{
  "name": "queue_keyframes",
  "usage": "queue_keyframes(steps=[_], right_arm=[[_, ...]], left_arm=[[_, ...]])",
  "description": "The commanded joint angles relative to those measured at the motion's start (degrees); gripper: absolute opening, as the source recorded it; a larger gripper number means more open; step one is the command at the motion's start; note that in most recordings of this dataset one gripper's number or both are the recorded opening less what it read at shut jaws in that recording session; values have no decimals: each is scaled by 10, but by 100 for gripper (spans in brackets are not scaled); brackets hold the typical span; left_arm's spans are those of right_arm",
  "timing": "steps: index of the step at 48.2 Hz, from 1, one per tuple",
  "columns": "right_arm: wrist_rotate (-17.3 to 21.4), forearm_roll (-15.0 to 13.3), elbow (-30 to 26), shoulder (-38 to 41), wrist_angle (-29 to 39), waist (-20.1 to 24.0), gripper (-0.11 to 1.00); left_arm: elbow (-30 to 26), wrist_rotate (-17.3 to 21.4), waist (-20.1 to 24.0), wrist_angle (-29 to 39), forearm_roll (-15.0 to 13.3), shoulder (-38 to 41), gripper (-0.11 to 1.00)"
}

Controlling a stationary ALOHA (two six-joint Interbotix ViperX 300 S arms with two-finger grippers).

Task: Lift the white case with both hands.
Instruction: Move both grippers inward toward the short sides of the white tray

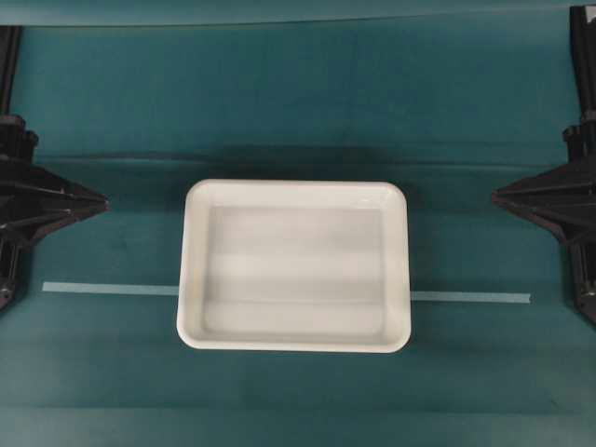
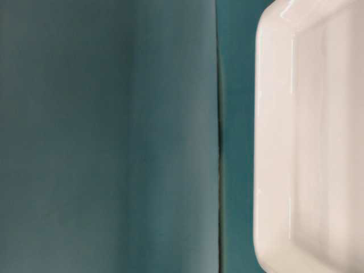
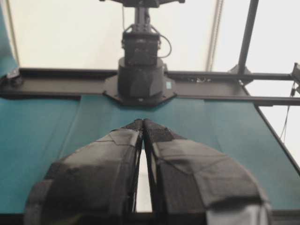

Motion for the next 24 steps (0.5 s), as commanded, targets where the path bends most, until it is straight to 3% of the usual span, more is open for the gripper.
queue_keyframes(steps=[1,4,10,20,24], right_arm=[[6,4,-2,11,-4,1,9],[18,30,-2,15,1,0,11],[69,83,-4,20,18,-3,0],[160,103,-21,28,72,-4,0],[208,121,-30,39,97,-5,0]], left_arm=[[-8,-20,-5,13,9,28,14],[-16,-45,-7,19,9,39,10],[-37,-102,-6,29,9,45,-2],[-56,-157,-29,68,9,57,-3],[-64,-207,-35,71,9,59,-3]])
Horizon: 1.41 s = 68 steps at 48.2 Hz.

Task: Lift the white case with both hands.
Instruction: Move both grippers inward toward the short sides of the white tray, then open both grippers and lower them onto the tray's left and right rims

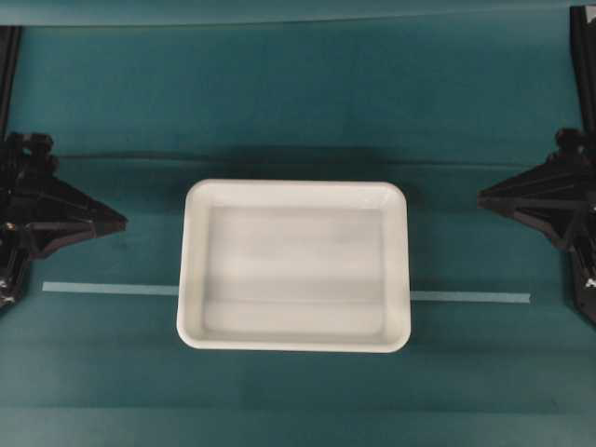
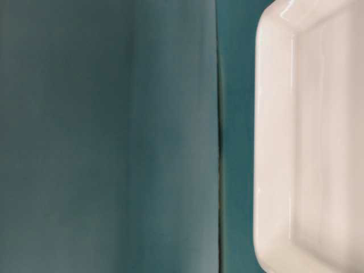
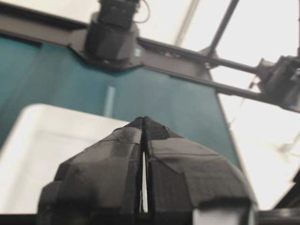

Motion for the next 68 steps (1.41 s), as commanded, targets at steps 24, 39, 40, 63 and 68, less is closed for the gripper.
queue_keyframes(steps=[24,39,40,63,68], right_arm=[[342,56,-27,104,47,-17,0],[411,55,-16,134,24,-24,0],[411,55,-15,133,20,-24,0],[425,59,-16,140,30,-21,92],[445,59,-11,143,31,-18,94]], left_arm=[[-15,-413,-1,62,2,20,-3],[-1,-477,20,66,2,22,-3],[1,-477,20,65,2,22,-3],[6,-498,18,90,3,29,79],[7,-501,18,94,2,35,97]])
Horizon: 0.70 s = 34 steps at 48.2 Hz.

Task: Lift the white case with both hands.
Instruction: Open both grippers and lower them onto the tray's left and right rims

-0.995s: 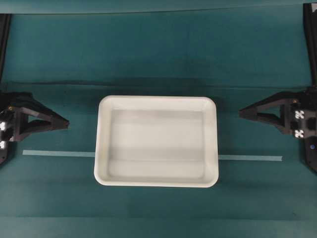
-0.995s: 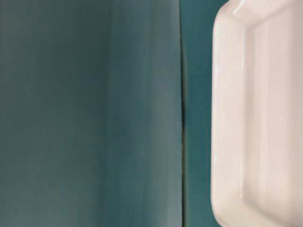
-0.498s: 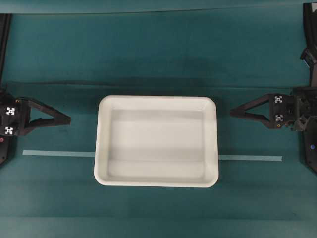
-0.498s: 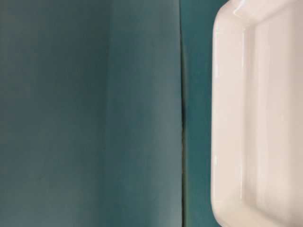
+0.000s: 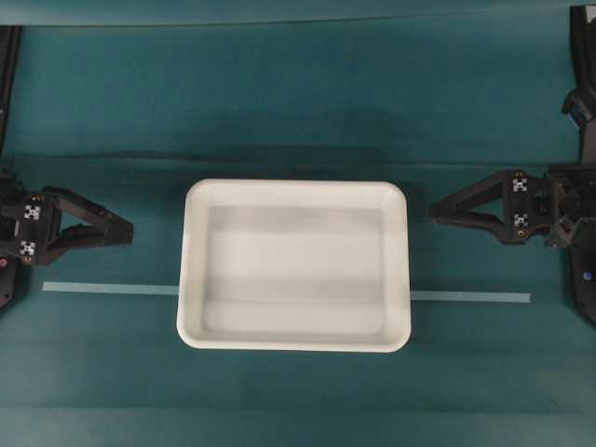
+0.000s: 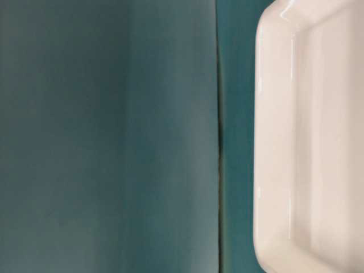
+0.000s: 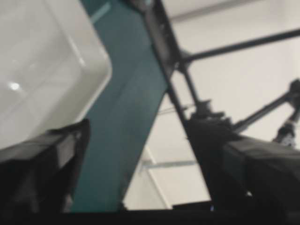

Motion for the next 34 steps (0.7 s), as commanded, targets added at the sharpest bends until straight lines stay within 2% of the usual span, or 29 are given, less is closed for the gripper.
queue_keyframes(steps=[1,5,14,23,34], right_arm=[[11,2,0,16,-1,3,94],[25,2,8,17,2,6,94],[54,2,37,18,2,14,94],[57,2,56,22,-2,16,94],[68,8,62,33,-4,16,93]], left_arm=[[-6,-1,-1,-1,1,20,97],[-4,-1,-1,-1,1,29,94],[5,-4,-4,-4,2,57,95],[17,-7,-6,-4,1,76,95],[18,-10,-7,-4,1,65,94]])
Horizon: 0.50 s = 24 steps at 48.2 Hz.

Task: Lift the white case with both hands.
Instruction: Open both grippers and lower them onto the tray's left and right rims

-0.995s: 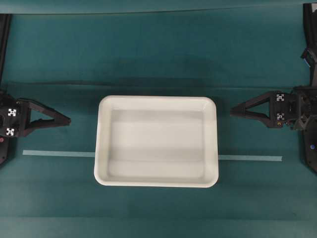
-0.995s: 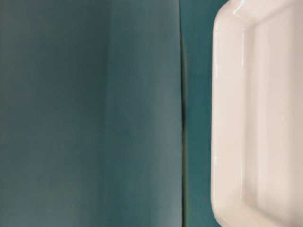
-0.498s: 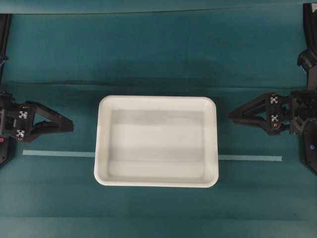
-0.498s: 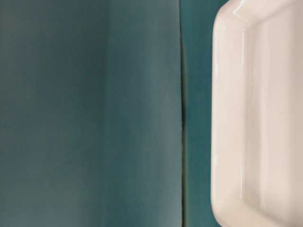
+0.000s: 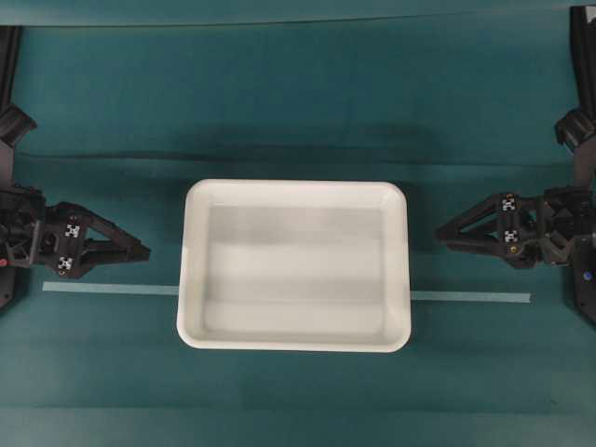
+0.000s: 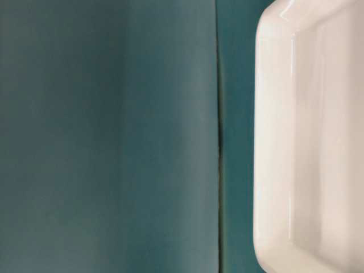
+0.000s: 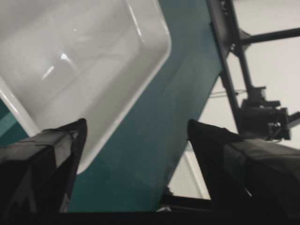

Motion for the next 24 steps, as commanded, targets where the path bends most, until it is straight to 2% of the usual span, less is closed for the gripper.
queue_keyframes(steps=[1,9,18,24], right_arm=[[7,6,3,20,-6,1,93],[16,8,4,24,-19,8,93],[15,6,25,59,-15,-7,93],[11,-4,27,101,-25,-4,93]], left_arm=[[-5,-1,-3,-4,2,3,94],[-2,-2,-10,-1,2,-4,94],[16,-14,-11,-8,2,20,94],[41,-17,-10,-47,2,56,94]])
